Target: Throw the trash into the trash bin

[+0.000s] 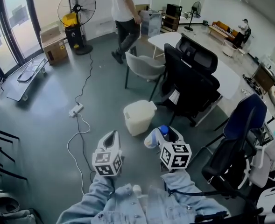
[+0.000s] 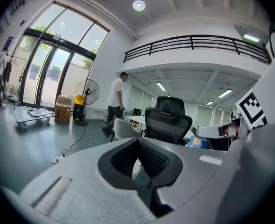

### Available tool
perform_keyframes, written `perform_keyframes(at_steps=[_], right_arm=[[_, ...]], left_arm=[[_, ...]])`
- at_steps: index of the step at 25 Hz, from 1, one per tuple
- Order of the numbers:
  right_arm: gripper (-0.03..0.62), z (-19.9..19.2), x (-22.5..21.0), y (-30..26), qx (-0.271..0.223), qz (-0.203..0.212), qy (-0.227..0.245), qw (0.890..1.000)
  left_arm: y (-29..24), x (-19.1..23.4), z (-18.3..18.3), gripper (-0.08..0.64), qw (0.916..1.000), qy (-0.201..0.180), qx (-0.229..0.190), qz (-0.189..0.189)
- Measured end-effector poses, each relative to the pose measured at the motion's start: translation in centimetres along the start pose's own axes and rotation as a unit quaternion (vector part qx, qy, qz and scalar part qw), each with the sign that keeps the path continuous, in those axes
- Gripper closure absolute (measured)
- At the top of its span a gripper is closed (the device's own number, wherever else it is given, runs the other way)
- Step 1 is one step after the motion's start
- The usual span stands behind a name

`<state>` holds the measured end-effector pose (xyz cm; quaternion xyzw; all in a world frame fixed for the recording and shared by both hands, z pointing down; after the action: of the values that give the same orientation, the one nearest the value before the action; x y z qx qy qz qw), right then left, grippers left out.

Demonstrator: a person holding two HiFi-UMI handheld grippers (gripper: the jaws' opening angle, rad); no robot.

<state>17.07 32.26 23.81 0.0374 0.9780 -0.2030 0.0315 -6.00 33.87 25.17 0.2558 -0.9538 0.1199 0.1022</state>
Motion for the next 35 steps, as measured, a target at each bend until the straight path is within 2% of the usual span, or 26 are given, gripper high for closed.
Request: perform_keyframes(at_steps=[8,15,25,35], right_arm=[[0.395,-0.3,-1.4,-4.0,0.024,-0.006,-0.014,1.000],[0.396,-0.4,-2.0,-8.5,0.039,-0.033,-0.018,0.999],[0.395,6.2,1.3,-16.2,0.020,-0.064,-0.019,0.998],[0.395,9.7,2.8,-22.8,0.022,-0.093,-0.026,0.995]], left_arm=[[-3.2,1.4,-0.2,0.552,0.9999,0.006,0.012,0.006],[-8.2,4.3,-0.6,0.552,0.9995,0.014,0.022,-0.016],[-16.1,12.3,5.9,0.552,0.9987,0.004,0.020,-0.048],[-22.0,18.5,9.0,0.552,0.9976,0.011,0.021,-0.066]])
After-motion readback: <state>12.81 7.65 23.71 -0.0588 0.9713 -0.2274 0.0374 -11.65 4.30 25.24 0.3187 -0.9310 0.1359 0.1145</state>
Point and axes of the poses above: the fingertips, and each gripper's own axes: y backward along the fingers, x to its left, z out of its top, the point moved 4 cm from there along y, backward along the fingers, and after that the axes turned 14 degrees about -z, right-handed, at the moved point
